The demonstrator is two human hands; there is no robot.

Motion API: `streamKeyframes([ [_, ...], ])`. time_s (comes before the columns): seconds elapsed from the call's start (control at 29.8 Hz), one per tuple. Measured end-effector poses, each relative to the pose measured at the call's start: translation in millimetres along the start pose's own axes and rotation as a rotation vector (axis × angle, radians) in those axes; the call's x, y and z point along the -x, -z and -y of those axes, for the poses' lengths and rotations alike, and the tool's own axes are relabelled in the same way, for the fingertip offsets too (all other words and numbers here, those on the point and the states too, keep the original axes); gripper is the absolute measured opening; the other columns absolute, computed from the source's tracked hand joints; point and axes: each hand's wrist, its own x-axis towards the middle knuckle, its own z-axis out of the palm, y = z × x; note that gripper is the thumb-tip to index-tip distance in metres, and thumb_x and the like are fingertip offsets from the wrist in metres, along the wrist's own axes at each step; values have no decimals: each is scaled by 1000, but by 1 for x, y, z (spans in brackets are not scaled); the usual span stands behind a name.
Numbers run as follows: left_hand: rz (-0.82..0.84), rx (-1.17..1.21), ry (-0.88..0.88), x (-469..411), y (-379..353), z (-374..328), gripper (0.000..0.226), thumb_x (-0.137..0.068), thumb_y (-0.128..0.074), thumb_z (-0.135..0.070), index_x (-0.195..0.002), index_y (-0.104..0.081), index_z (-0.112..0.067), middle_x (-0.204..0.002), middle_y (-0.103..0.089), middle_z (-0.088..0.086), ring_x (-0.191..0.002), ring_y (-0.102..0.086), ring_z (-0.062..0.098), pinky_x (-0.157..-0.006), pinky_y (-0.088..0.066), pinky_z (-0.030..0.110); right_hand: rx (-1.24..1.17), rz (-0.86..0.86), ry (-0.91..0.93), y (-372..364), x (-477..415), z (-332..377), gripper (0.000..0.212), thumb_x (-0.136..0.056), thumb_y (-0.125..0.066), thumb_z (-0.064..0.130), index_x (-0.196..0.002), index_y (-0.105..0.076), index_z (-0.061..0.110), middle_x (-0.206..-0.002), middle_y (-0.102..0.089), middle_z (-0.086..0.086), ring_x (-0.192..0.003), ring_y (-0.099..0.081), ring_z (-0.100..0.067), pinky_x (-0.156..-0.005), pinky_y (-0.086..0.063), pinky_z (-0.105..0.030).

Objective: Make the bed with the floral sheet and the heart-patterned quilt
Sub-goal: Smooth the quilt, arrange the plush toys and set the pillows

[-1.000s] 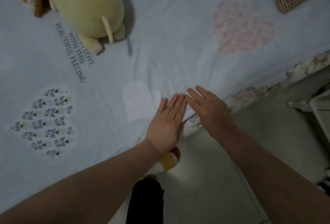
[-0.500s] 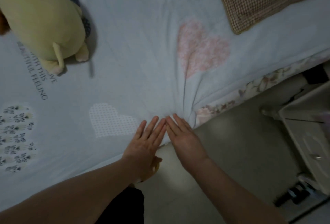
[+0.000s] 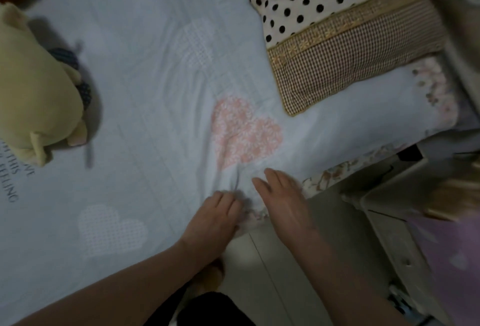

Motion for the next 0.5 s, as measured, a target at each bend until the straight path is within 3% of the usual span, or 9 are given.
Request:
streamKeyframes([
  [0.07, 40, 7, 39, -29, -6, -2, 53, -73, -67, -32, -117, -57, -5, -106, -59, 12, -89, -53, 29, -77, -52, 39, 70, -30, 97, -2, -18, -9, 50, -64, -71, 10, -113, -66, 15, -122, -61, -13, -118, -57, -35, -98, -49, -44],
  [0.13, 95, 19, 99, -46, -14, -1, 64, -71, -72, -31, -125, -53, -4, -114, -59, 14, -92, -56, 30, -81, -53, 38, 102, -67, 191, -12, -29, -21, 44, -77, -49, 14, -119, -65, 16, -132, -59, -12, -130, -51, -36, -107, -42, -48],
  [0.2, 124, 56, 112, -49, -14, 0, 74, -58, -84, -25, -122, -54, -3, -108, -63, 14, -85, -61, 29, -72, -56, 33, 104, -92, 251, -21, -28, -31, 50, -82, -40, 15, -126, -64, 17, -141, -55, -9, -133, -48, -35, -109, -41, -48],
  [0.27, 60, 107, 113, -57, -15, 0, 69, -53, -86, -18, -116, -62, -3, -100, -66, 11, -77, -65, 27, -62, -56, 29, 70, -124, 338, -28, -31, -49, 51, -84, -39, 13, -128, -64, 15, -140, -56, -9, -131, -51, -35, -106, -44, -48],
  [0.34, -20, 147, 66, -62, -14, -6, 53, -59, -80, -13, -110, -67, -6, -95, -66, 9, -76, -66, 25, -61, -56, 27, 44, -169, 401, -26, -31, -65, 52, -81, -36, 6, -121, -69, 9, -132, -62, -11, -125, -56, -36, -103, -48, -48],
  [0.4, -63, 146, 3, -65, -14, -25, 34, -70, -58, -17, -102, -69, -10, -88, -64, 6, -73, -64, 22, -57, -53, 26, 37, -232, 424, -28, -21, -84, 49, -82, -34, 0, -112, -73, 5, -125, -67, -13, -119, -60, -37, -105, -46, -46],
  [0.5, -3, 150, -55, -77, -23, -64, 33, -73, -42, -20, -93, -68, -14, -82, -60, 2, -68, -63, 19, -46, -49, 26, 39, -204, 440, -37, 10, -115, 51, -84, -31, -4, -110, -74, 4, -123, -67, -14, -118, -61, -38, -112, -28, -44],
])
